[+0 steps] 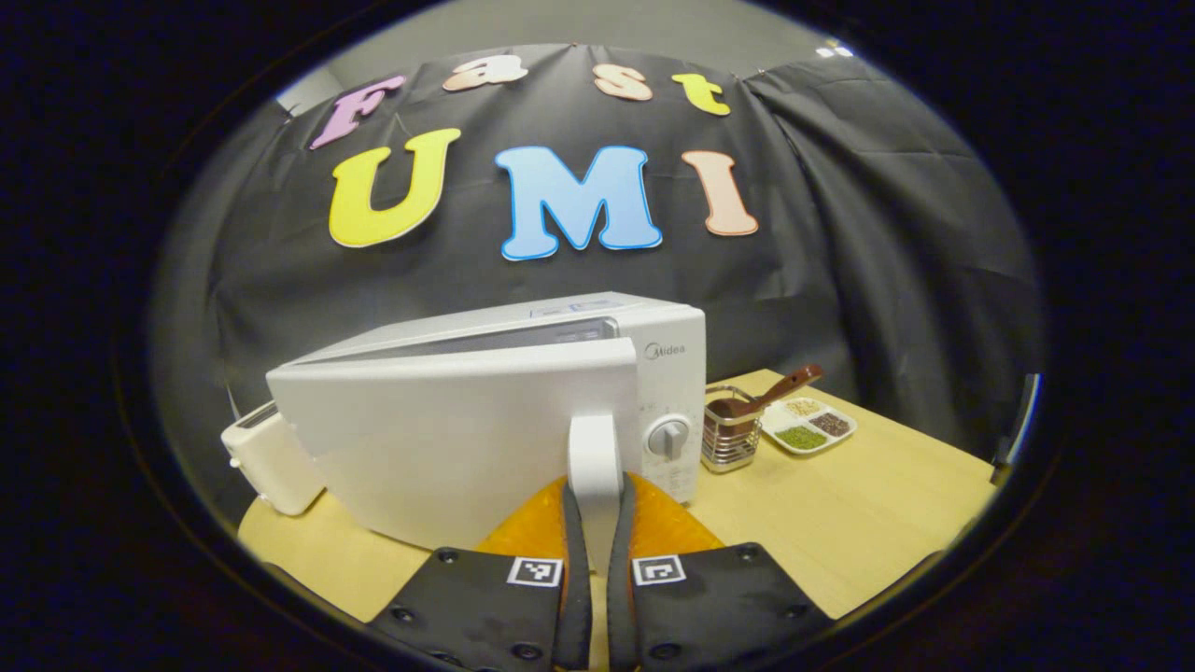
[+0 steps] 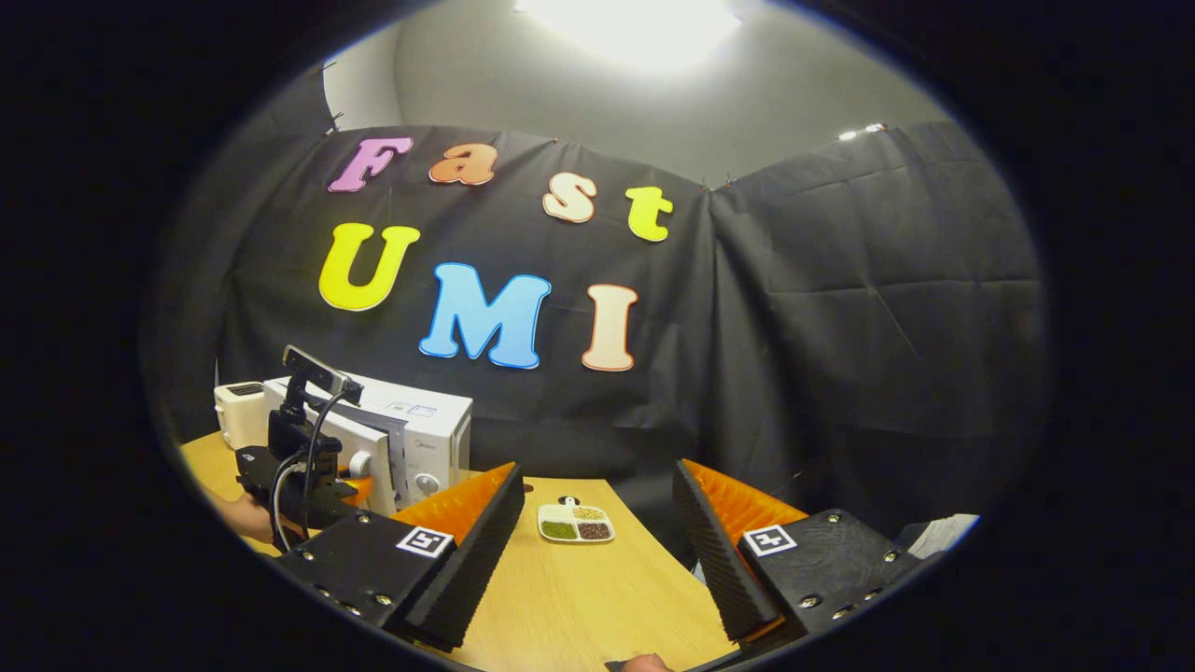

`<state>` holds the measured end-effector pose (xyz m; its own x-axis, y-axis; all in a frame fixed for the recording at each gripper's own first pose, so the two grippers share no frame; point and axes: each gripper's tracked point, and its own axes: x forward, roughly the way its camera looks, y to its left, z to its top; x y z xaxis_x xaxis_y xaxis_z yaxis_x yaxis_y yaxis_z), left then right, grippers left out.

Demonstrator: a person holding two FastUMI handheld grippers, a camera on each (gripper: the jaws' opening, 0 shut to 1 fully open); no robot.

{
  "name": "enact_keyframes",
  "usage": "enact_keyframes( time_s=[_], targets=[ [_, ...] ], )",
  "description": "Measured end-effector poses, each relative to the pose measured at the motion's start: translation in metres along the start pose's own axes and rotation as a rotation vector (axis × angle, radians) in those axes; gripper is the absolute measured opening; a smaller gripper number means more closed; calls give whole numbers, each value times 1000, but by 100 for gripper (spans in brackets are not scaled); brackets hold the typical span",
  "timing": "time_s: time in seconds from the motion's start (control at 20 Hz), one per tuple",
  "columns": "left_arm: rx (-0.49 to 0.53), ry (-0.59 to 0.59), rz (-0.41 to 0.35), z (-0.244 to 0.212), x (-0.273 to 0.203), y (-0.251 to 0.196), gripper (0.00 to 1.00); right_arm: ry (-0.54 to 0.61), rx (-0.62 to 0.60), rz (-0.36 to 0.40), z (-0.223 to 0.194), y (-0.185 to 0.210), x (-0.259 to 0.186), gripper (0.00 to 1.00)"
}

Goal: Open the microwave oven with the left hand, put the food in, and close the microwave oven.

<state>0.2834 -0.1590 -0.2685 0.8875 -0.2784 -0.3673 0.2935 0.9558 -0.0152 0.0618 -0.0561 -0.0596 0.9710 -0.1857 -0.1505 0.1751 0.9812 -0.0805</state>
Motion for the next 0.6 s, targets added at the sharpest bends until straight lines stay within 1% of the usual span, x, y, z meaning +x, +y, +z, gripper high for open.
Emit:
enact_keyframes(
  time_s=[0.3,0.5,0.6],
  targets=[
    [-22,30,82,-17,-68,25,13,-17,28,175,0,18,-21,97],
    [-25,48,162,-30,-113,52,13,-18,45,293,-4,34,-37,97],
    [-45,57,203,-37,-132,66,13,-12,41,334,-5,42,-43,97]
  ],
)
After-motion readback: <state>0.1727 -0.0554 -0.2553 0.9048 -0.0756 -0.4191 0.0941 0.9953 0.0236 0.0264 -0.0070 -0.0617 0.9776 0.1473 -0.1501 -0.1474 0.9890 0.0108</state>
